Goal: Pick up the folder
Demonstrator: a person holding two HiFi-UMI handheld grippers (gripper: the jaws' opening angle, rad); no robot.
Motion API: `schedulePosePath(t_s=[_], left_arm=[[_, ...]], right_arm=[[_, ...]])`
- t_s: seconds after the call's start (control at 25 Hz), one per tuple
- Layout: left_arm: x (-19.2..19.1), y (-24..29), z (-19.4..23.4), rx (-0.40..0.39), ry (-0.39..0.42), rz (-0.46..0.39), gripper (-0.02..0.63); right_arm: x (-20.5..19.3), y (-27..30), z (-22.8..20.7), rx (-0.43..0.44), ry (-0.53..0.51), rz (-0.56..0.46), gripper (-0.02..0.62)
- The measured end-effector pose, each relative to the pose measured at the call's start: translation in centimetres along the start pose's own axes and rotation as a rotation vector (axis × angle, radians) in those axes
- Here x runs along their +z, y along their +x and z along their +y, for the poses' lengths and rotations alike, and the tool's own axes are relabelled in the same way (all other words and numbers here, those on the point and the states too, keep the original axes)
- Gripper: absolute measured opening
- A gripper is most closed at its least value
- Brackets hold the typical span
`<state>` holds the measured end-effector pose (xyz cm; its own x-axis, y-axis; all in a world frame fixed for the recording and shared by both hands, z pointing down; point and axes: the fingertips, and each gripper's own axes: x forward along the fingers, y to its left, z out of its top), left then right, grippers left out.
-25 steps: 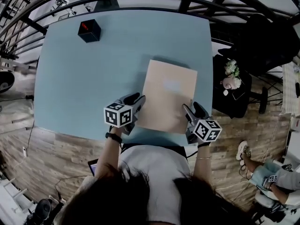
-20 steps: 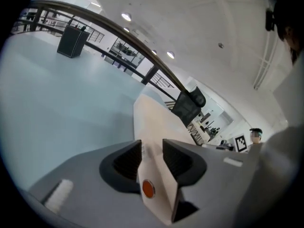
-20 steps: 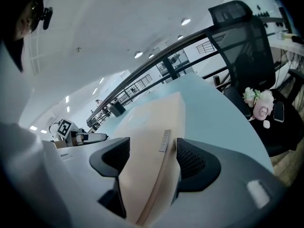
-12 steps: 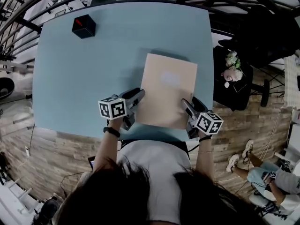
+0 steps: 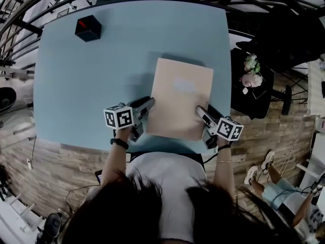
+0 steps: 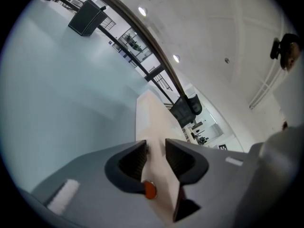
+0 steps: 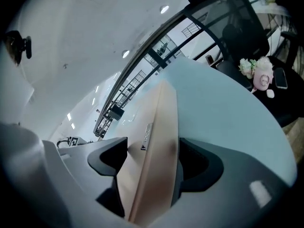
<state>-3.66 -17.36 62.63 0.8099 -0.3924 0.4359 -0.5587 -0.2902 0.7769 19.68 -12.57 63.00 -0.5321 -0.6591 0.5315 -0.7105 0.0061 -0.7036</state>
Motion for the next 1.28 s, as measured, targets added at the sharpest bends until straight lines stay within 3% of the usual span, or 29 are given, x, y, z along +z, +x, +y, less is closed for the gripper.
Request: schedulePosePath(t_s=[0.16, 0.36, 0.52, 0.76, 1.04, 1.28], left_arm=[[-0.1, -0.1, 0.2, -0.016, -0.019, -0.006, 0.181], [-0.2, -0.1, 0.4, -0.049, -0.036, -0.004, 0.181], [-0.2, 0.0, 0.4, -0.071, -0.067, -0.016, 0.184], [-0.4, 0.0, 0.4, -0.111, -0.142, -0.029, 0.186], [-0.1, -0.1, 0.5, -0.127, -0.182, -0.039, 0.187], [0.0, -0.1, 0.7, -0.132, -0.186, -0.051, 0.187]], right_arm=[[-0.5, 0.2, 0.2, 0.047, 0.066, 0.057, 0.339], [-0.9, 0.3, 0.3, 0.096, 0.077, 0.126, 0.337], [-1.2, 0.2, 0.9, 0.174, 0.137, 0.171, 0.337], [-0.2, 0.4, 0.9, 0.321, 0.241, 0.150, 0.336], [-0.4, 0.2, 1.1, 0.444, 0.342, 0.250, 0.329], [-1.1, 0.1, 1.5, 0.506, 0.332, 0.344, 0.318]])
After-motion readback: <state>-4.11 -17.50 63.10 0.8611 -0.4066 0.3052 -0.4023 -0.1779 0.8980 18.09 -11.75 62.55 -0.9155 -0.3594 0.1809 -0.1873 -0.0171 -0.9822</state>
